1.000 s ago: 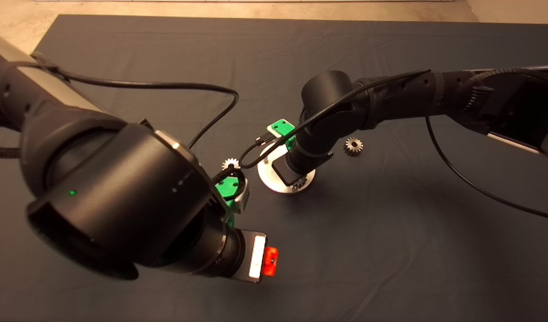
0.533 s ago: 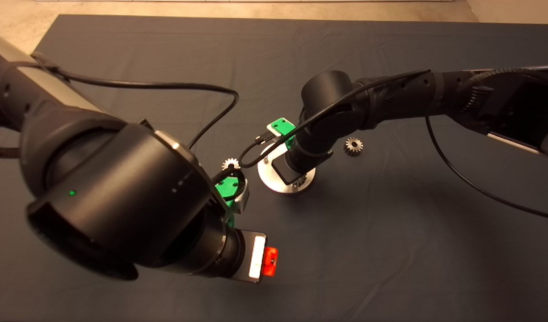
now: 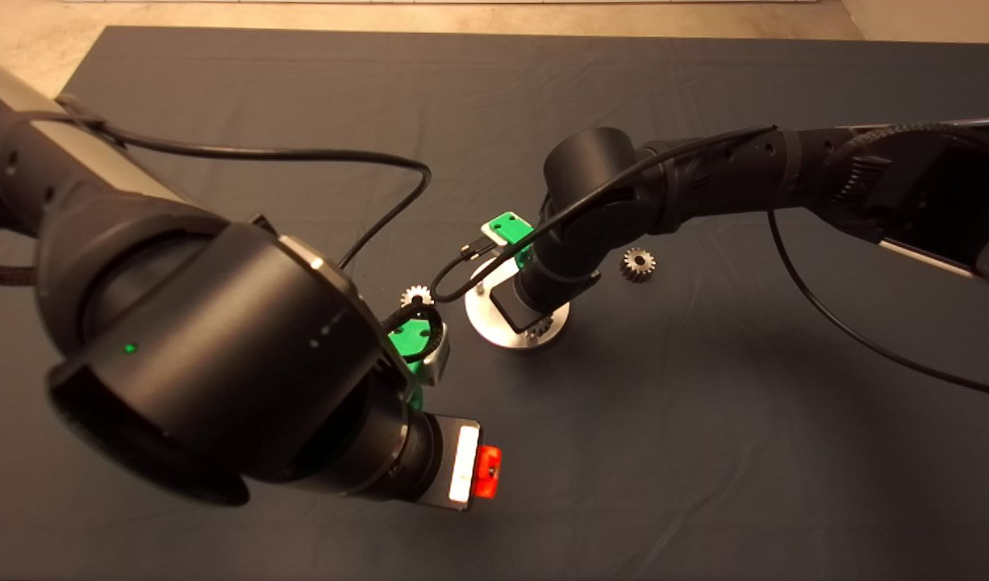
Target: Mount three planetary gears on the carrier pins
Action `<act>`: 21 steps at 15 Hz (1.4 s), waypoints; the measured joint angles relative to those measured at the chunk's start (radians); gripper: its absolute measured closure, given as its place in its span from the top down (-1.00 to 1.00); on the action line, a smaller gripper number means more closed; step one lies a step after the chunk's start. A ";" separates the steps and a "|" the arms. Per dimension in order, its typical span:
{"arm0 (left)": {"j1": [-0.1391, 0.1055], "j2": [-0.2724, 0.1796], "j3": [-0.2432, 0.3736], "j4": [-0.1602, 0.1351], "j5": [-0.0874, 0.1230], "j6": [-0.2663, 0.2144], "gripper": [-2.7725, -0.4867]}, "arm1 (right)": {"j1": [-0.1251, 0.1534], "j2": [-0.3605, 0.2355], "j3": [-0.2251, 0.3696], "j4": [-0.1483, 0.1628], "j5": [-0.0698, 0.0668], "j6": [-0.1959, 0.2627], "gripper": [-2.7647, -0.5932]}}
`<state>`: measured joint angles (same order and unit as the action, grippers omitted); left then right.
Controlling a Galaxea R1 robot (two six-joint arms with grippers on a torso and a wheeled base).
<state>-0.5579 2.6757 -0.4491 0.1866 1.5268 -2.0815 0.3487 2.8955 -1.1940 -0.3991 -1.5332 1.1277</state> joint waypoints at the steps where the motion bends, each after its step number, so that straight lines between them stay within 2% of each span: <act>1: 0.000 0.000 0.000 0.000 0.000 0.000 1.00 | 0.000 0.000 0.000 0.000 0.000 0.000 -0.55; 21: 0.000 0.000 0.000 0.000 0.000 0.000 1.00 | 0.000 0.003 -0.001 0.004 0.000 0.014 -0.55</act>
<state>-0.5579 2.6757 -0.4491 0.1866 1.5268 -2.0815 0.3487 2.8985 -1.1949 -0.3953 -1.5332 1.1421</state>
